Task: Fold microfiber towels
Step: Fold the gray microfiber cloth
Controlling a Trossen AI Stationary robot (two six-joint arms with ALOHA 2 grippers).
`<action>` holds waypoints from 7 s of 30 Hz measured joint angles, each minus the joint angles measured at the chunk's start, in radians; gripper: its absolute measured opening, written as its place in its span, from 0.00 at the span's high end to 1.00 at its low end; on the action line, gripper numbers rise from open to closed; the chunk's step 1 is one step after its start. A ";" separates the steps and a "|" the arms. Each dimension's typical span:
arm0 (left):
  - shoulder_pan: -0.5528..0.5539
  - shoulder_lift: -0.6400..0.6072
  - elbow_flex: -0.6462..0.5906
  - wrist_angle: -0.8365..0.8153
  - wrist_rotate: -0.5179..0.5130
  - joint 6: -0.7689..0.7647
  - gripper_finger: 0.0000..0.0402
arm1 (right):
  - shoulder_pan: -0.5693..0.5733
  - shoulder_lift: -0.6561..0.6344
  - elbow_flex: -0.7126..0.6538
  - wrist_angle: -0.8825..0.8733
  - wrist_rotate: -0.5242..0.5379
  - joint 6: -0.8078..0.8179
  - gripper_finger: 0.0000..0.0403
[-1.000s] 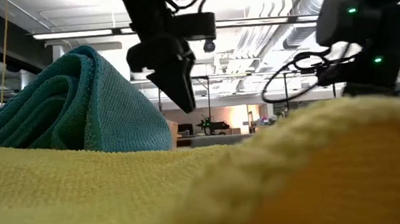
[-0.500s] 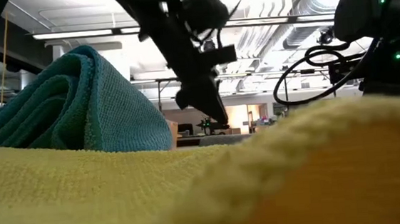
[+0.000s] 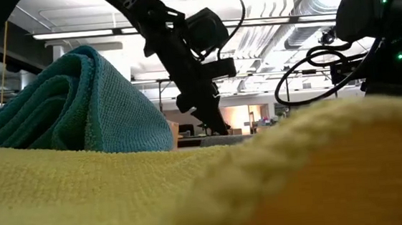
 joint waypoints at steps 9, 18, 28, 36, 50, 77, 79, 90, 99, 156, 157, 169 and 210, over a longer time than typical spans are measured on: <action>0.009 0.066 0.002 0.026 -0.077 -0.015 1.00 | 0.000 0.000 0.000 0.002 0.000 0.000 1.00; 0.033 0.060 0.033 -0.033 -0.304 -0.030 1.00 | 0.000 0.000 0.000 0.001 -0.006 -0.013 1.00; 0.027 0.003 0.035 -0.095 -0.316 -0.088 1.00 | 0.000 0.000 0.001 0.000 -0.005 -0.016 1.00; -0.069 -0.001 0.023 0.021 -0.169 -0.090 1.00 | 0.002 -0.077 0.057 -0.166 0.052 -0.042 1.00; -0.110 -0.243 -0.295 0.411 -0.113 -0.149 1.00 | -0.073 -0.369 0.044 -0.301 0.138 0.039 0.85; -0.280 -0.596 -0.524 0.514 -0.018 -0.191 1.00 | -0.655 -0.255 0.045 -0.170 -0.209 -0.258 0.47; -0.280 -0.596 -0.524 0.515 -0.018 -0.191 1.00 | -0.668 -0.234 0.045 -0.167 -0.223 -0.279 0.47; -0.280 -0.596 -0.524 0.519 -0.020 -0.191 1.00 | -0.690 -0.065 0.045 -0.068 -0.262 -0.316 0.47; -0.280 -0.596 -0.524 0.511 -0.022 -0.166 1.00 | -0.689 -0.039 0.049 -0.069 -0.269 -0.322 0.59; 0.065 -0.109 0.059 -0.086 0.001 -0.149 0.47 | -0.518 -0.291 0.048 0.496 -0.011 -0.540 0.65; 0.071 -0.109 0.059 -0.081 0.005 -0.149 0.46 | -0.515 -0.291 0.048 0.497 -0.005 -0.540 0.65; 0.082 0.019 0.059 -0.006 -0.100 -0.142 0.45 | -0.514 -0.290 0.047 0.529 0.002 -0.537 0.65; -0.174 -0.606 -0.602 0.812 -0.203 -0.331 0.56 | -0.478 -0.290 0.047 0.388 -0.117 -0.525 0.70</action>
